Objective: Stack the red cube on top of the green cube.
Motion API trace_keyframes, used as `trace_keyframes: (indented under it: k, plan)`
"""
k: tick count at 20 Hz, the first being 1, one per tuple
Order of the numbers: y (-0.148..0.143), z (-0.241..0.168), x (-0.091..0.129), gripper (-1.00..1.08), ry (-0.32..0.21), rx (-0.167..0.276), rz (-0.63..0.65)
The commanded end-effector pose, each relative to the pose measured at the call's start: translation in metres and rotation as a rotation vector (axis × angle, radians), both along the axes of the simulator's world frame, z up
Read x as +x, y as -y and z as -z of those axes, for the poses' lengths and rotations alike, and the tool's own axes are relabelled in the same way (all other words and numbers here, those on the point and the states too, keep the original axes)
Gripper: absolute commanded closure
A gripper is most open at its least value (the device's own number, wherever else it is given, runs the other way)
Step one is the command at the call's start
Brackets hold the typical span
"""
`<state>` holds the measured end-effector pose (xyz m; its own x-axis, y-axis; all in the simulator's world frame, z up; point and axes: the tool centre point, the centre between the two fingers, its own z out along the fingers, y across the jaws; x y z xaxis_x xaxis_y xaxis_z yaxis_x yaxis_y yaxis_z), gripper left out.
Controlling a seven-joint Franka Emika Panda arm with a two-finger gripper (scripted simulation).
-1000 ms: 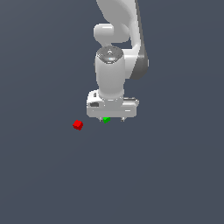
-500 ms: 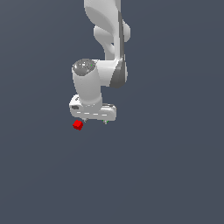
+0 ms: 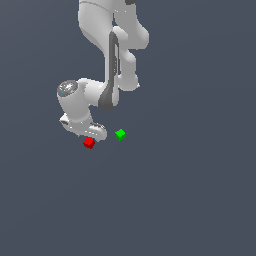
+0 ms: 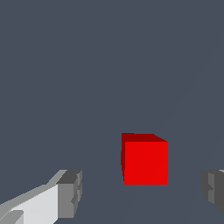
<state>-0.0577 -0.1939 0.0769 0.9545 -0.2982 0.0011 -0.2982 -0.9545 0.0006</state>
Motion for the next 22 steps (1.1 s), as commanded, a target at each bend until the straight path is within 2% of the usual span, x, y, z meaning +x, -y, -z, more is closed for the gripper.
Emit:
trace_keyframes:
  k: [1,12,22]
  plan:
    - [0.012,0.007,-0.006,-0.92,-0.001,-0.001,0.017]
    - [0.013,0.011,-0.006,-0.92,-0.002,0.0,0.019]
    - [0.011,0.051,-0.006,-0.92,-0.001,0.001,0.017]
